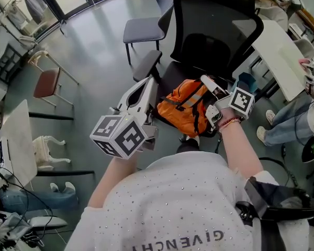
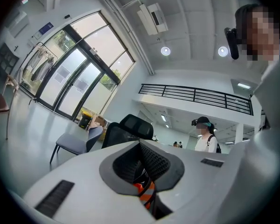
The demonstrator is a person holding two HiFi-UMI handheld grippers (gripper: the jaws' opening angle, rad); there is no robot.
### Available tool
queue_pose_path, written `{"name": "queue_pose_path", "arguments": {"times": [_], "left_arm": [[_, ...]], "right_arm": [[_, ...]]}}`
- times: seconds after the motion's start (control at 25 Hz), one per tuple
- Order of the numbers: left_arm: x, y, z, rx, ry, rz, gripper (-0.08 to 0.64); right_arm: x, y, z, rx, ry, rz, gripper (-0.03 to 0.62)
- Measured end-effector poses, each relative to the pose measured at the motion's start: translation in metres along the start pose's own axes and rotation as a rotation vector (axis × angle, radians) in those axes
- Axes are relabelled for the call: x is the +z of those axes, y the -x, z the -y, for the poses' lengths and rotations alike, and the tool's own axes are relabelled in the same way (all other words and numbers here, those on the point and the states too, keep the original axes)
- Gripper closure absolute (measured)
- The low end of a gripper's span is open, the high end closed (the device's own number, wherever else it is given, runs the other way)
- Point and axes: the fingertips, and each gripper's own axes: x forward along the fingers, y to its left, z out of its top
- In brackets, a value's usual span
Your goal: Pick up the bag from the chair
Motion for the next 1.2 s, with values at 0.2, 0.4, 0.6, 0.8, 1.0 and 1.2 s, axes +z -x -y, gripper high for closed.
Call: {"name": "queue_pose_path", "arguments": {"times": [0.2, 0.4, 0.6, 0.8, 1.0, 1.2], "left_arm": [[0.005, 0.019, 0.005, -0.02, -0.011, 0.014, 0.548], [0.01, 0.027, 0.011, -0.038, -0.013, 0.018, 0.548], [0.009, 0.043, 0.018, -0.051, -0.012, 0.012, 0.548], [0.012, 0.067, 0.02, -0.056, -0.004, 0.015, 0.548], [0.01, 0.081, 0.025, -0.06, 0.003, 0.018, 0.548], [0.004, 0.086, 0.033, -0.058, -0.003, -0.006, 0.548]], "right_arm": [[-0.009, 0.006, -0.033, 0.068, 0.017, 0.022, 0.566], [-0.012, 0.011, -0.053, 0.089, 0.037, 0.024, 0.566], [-0.025, 0.022, -0.074, 0.094, 0.074, 0.02, 0.566], [-0.034, 0.035, -0.103, 0.123, 0.12, 0.039, 0.566], [-0.039, 0.05, -0.131, 0.164, 0.165, 0.046, 0.566], [-0.04, 0.06, -0.162, 0.216, 0.209, 0.027, 0.568]]}}
